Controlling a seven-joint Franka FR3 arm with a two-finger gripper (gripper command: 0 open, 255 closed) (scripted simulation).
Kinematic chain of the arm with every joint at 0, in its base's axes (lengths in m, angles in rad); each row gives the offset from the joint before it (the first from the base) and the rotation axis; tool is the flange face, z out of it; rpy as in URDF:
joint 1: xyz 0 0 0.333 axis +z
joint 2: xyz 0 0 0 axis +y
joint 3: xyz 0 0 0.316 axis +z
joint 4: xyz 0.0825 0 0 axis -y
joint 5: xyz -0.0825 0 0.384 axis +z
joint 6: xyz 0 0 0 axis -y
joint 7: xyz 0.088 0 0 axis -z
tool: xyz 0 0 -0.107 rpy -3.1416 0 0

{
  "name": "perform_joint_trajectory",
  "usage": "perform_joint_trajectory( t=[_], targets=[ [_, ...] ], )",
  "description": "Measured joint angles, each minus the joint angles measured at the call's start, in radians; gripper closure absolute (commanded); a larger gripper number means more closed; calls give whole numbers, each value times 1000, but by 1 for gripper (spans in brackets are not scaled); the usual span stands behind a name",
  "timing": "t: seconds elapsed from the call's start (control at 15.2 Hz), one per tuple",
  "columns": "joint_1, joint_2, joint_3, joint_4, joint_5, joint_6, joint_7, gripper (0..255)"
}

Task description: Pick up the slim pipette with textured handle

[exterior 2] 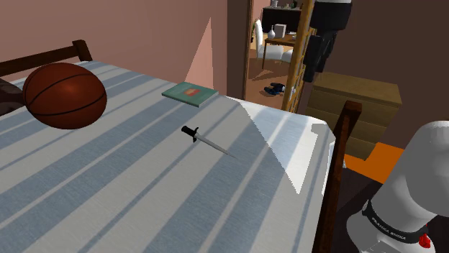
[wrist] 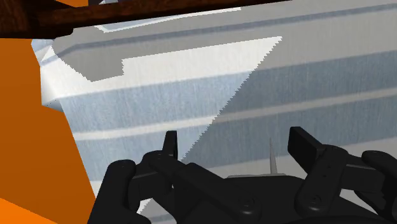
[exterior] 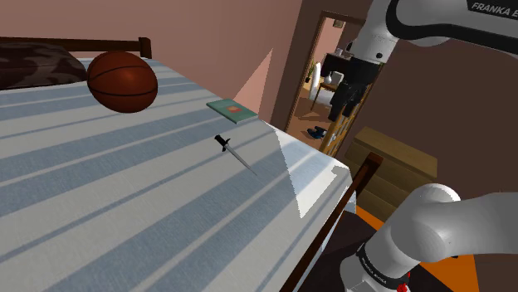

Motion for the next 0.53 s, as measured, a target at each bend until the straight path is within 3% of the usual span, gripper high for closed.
perform_joint_trajectory(
  t=[0.2, 0.53],
  targets=[
    [6, 17, 10, -17, 9, 45, 6, 0],
    [34, 86, 56, -95, 46, 235, 34, 0]
  ],
)
